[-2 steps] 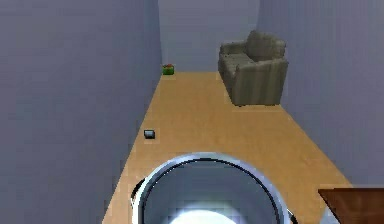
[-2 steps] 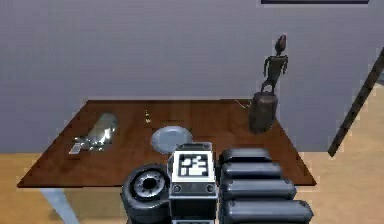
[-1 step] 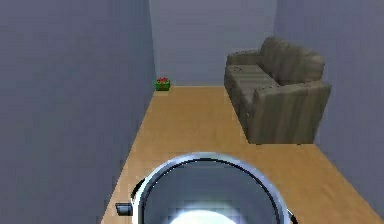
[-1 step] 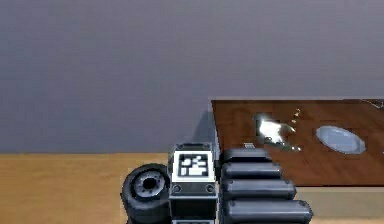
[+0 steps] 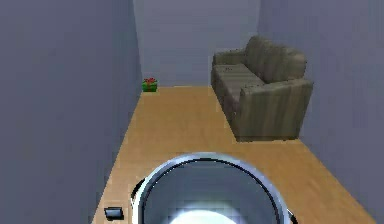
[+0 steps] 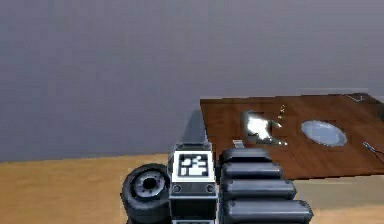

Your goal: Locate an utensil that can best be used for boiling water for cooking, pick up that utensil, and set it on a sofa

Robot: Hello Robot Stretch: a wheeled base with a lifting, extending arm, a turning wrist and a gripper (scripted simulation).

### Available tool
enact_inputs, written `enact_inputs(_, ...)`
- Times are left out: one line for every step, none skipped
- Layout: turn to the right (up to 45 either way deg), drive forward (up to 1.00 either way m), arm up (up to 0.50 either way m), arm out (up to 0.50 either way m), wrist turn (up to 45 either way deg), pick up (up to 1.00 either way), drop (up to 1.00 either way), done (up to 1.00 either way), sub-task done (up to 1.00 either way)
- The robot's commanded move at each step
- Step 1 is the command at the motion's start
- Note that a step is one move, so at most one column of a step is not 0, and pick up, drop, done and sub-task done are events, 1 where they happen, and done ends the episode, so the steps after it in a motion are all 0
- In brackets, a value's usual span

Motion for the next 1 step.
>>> enact_inputs(0.0,0.75,0.00,0.00,0.0,0.00,0.00,0.00,0.00)
